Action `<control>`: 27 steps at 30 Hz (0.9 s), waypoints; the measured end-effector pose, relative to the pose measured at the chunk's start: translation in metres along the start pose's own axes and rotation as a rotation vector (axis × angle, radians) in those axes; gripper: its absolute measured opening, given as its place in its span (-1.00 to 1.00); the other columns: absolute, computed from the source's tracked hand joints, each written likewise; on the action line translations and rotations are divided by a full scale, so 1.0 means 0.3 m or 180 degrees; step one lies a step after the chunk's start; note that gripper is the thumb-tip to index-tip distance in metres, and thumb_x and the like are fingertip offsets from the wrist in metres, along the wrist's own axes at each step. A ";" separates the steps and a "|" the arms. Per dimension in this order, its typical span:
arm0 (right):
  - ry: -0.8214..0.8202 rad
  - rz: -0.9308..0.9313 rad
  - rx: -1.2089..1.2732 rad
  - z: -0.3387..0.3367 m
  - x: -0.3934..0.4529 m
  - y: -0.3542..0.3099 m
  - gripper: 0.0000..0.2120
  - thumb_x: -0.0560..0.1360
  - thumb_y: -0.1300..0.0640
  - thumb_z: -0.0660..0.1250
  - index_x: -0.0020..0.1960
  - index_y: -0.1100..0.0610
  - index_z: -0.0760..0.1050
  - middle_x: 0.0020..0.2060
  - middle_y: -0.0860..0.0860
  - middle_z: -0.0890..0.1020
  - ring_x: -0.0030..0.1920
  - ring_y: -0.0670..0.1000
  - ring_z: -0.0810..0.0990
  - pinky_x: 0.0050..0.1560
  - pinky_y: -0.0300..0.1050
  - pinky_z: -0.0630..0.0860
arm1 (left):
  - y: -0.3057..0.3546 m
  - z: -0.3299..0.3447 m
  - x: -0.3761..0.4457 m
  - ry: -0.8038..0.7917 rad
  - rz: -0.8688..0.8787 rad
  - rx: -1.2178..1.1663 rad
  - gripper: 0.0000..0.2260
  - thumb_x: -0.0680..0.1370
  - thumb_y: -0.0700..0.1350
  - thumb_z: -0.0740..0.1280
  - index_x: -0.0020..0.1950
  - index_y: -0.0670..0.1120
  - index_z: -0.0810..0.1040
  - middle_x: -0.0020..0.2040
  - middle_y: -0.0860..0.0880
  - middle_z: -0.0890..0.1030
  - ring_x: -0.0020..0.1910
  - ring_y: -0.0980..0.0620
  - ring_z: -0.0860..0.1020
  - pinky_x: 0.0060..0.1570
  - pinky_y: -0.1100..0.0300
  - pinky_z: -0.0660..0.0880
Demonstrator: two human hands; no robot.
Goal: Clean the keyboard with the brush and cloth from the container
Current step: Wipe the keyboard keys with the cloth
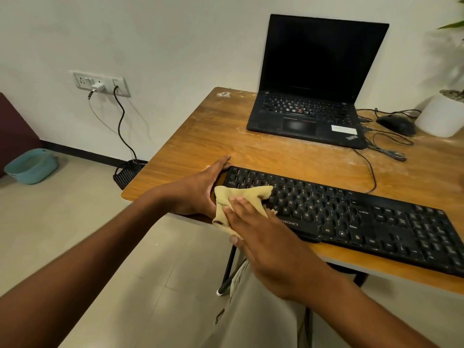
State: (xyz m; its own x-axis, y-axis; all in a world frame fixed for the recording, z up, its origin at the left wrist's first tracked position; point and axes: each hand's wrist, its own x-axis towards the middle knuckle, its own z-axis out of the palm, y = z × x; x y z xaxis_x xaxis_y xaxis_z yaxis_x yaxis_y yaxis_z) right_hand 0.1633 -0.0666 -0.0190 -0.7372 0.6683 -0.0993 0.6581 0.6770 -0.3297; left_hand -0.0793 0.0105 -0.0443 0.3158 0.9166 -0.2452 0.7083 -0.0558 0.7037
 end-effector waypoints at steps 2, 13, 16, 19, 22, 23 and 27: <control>0.0093 0.0124 0.0271 -0.033 -0.009 0.009 -0.46 0.72 -0.14 -0.11 0.66 -0.11 -0.11 0.58 -0.26 -0.19 0.54 -0.31 -0.31 0.49 -0.25 -0.30 | -0.001 0.000 -0.004 0.0005 0.0029 0.0005 0.35 0.23 0.03 0.72 0.65 0.27 -0.27 0.65 0.12 0.16 0.54 0.03 0.30 0.51 0.04 0.33; 0.0399 0.0539 -0.0265 -0.043 0.146 0.113 -0.45 0.75 -0.08 -0.06 0.67 0.06 -0.03 0.67 0.01 -0.06 0.65 -0.03 -0.17 0.59 0.02 -0.17 | 0.025 -0.004 -0.018 -0.0034 -0.0089 -0.0014 0.36 0.20 0.09 0.72 0.64 0.29 -0.27 0.65 0.07 0.13 0.54 0.00 0.24 0.49 0.07 0.33; 0.0210 0.0274 -0.0135 -0.020 0.051 0.048 -0.45 0.74 -0.10 -0.10 0.68 -0.01 -0.13 0.65 -0.09 -0.18 0.61 -0.13 -0.30 0.53 -0.07 -0.32 | 0.017 -0.004 -0.010 -0.0016 -0.0060 0.0001 0.35 0.25 0.00 0.73 0.65 0.26 -0.27 0.64 0.11 0.16 0.52 0.03 0.28 0.46 0.12 0.35; 0.0039 0.0190 0.0155 -0.026 -0.016 0.009 -0.46 0.73 -0.12 -0.12 0.67 -0.09 -0.14 0.60 -0.23 -0.22 0.57 -0.26 -0.33 0.54 -0.17 -0.31 | 0.015 -0.002 -0.009 0.0029 -0.0114 0.0041 0.32 0.28 -0.07 0.71 0.65 0.26 -0.26 0.62 0.06 0.20 0.45 0.01 0.34 0.40 0.12 0.40; 0.0509 0.0374 0.0415 -0.078 0.020 0.048 -0.47 0.73 -0.12 -0.07 0.67 -0.08 -0.05 0.63 -0.20 -0.10 0.59 -0.23 -0.21 0.52 -0.16 -0.22 | 0.017 -0.004 -0.012 -0.0019 -0.0081 -0.0045 0.36 0.22 0.03 0.74 0.64 0.31 -0.26 0.63 0.08 0.17 0.48 0.02 0.30 0.41 0.14 0.38; 0.0712 0.0489 0.0353 -0.094 0.053 0.079 -0.47 0.74 -0.11 -0.06 0.67 -0.05 -0.02 0.65 -0.15 -0.05 0.62 -0.16 -0.16 0.54 -0.10 -0.18 | 0.020 -0.006 -0.015 -0.0040 -0.0085 -0.0084 0.37 0.20 0.06 0.74 0.63 0.33 -0.26 0.64 0.06 0.16 0.49 0.00 0.30 0.43 0.11 0.38; 0.0614 0.0957 0.0000 -0.092 0.202 0.162 -0.46 0.75 -0.08 -0.07 0.67 0.08 0.01 0.67 0.02 -0.02 0.65 -0.02 -0.14 0.60 0.11 -0.13 | 0.027 -0.007 -0.020 -0.0034 -0.0102 -0.0078 0.37 0.18 0.10 0.73 0.62 0.34 -0.25 0.65 0.04 0.12 0.54 -0.02 0.26 0.46 0.10 0.35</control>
State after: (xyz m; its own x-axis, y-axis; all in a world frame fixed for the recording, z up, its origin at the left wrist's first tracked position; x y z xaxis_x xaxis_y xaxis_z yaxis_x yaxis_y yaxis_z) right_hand 0.1549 0.0153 -0.0151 -0.4682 0.8835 -0.0127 0.8412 0.4412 -0.3127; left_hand -0.0768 0.0054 -0.0359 0.2999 0.9135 -0.2748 0.7026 -0.0167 0.7114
